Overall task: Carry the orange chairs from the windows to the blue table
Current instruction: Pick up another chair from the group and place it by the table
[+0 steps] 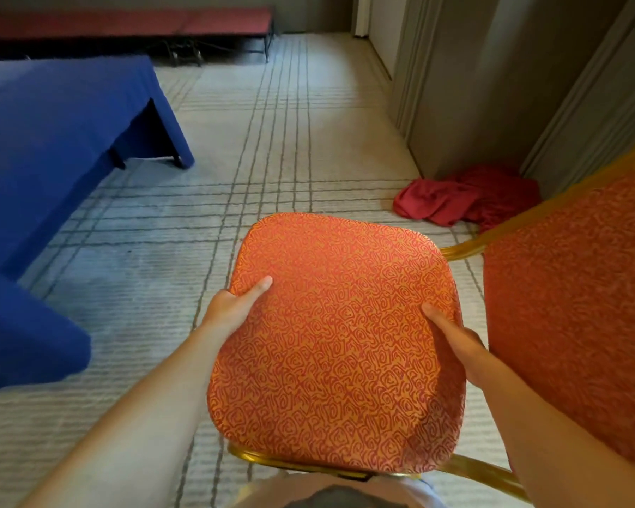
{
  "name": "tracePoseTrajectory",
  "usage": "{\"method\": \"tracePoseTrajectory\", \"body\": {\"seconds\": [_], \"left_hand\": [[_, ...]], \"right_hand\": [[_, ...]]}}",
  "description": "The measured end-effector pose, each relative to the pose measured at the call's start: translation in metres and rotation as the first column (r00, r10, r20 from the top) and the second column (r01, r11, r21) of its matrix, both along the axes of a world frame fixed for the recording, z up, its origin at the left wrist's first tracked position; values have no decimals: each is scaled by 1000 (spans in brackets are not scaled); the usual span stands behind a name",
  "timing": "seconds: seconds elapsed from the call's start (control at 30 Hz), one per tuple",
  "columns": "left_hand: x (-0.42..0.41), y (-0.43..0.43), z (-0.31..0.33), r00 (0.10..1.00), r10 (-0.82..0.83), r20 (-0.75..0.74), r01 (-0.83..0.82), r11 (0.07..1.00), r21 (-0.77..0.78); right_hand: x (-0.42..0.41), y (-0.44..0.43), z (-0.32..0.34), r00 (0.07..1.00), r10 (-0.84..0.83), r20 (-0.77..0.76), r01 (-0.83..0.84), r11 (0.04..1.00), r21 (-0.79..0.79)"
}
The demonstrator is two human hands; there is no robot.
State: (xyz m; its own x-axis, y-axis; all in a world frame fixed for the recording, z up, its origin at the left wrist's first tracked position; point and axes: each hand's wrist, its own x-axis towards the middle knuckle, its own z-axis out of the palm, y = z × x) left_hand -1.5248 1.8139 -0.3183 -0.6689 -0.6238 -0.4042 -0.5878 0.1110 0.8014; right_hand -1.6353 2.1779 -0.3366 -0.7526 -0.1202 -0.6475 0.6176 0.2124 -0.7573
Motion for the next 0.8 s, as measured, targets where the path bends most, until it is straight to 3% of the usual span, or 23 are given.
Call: {"method": "tracePoseTrajectory", "body": {"seconds": [0.27,0.47,0.8], "left_hand": [[-197,-70,4,998,41,48,-41,999,-11],[-287,-112,3,988,67,138,-71,997,26],[-447,-205,-18,988,81,132,-94,991,98]], "right_hand": [[-216,-71,14,997,73,-6,-73,997,39],[-317,-118,4,994,93,62,-96,994,44],[-484,-218,-22,988,118,97,-123,992,39]]}}
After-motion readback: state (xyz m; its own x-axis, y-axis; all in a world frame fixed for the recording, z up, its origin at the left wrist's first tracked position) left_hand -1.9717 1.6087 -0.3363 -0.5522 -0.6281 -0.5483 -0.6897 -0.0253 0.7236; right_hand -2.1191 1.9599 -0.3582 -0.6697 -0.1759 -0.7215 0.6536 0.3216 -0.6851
